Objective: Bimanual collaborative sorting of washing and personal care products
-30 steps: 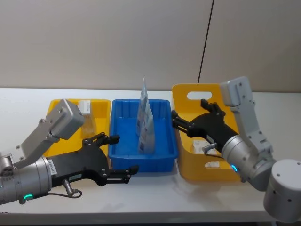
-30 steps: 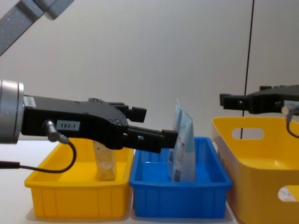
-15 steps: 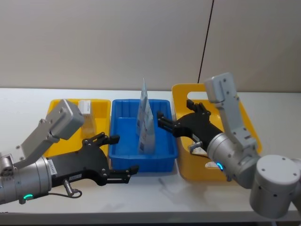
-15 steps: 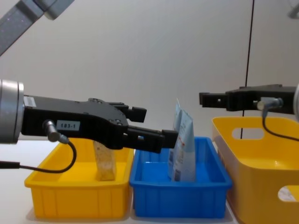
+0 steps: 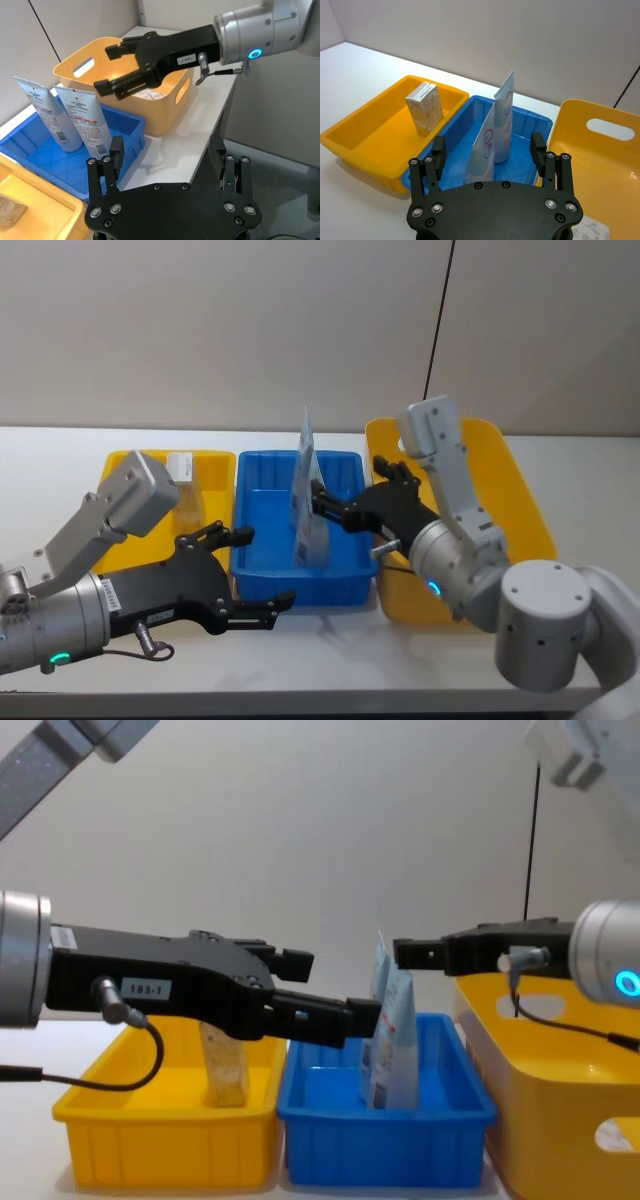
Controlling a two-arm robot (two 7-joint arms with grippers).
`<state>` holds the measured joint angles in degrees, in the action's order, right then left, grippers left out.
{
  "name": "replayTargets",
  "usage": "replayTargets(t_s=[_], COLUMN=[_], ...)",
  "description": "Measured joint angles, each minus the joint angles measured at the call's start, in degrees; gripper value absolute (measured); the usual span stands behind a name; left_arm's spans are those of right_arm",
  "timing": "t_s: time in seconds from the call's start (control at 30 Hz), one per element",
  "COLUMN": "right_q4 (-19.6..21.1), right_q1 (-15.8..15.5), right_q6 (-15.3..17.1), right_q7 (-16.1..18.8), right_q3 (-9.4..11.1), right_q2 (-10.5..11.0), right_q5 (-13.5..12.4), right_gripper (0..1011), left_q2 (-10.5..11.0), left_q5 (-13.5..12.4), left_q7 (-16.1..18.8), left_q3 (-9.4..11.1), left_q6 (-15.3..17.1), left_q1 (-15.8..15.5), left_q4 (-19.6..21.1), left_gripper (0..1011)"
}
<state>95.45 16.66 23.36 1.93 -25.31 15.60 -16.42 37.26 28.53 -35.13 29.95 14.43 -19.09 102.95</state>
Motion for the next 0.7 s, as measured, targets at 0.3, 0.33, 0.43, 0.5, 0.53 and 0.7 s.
replayTargets(t_s=[0.3, 0.33, 0.43, 0.5, 0.53, 0.7], right_q4=[-3.9, -4.4, -5.9, -6.9, -7.3, -9.3], right_q1=[2.1, 2.3, 3.0, 3.5, 3.6, 4.6], right_q6=[0.0, 0.0, -0.1, -0.3, -0.3, -0.6], right_q7=[-0.4, -0.4, -0.6, -0.7, -0.7, -1.0], right_q3=[-1.6, -1.7, -2.1, -2.4, -2.5, -2.8], right_q2=[-1.8, -2.0, -2.5, -2.9, -3.1, -3.9], right_q5=[2.0, 2.1, 2.7, 3.2, 3.3, 4.0], right_gripper=[1002, 1002, 1002, 1002, 1002, 1002], left_q2=[0.0, 0.0, 0.0, 0.0, 0.0, 0.0], left_q5=[0.0, 0.0, 0.0, 0.0, 0.0, 0.0], left_q7=[0.0, 0.0, 0.0, 0.0, 0.0, 0.0], left_q3=[0.0, 0.0, 0.0, 0.0, 0.0, 0.0], left_q6=[0.0, 0.0, 0.0, 0.0, 0.0, 0.0], left_q1=[0.0, 0.0, 0.0, 0.0, 0.0, 0.0], left_q4=[0.0, 0.0, 0.0, 0.0, 0.0, 0.0], left_gripper=[1002, 1002, 1002, 1002, 1002, 1001])
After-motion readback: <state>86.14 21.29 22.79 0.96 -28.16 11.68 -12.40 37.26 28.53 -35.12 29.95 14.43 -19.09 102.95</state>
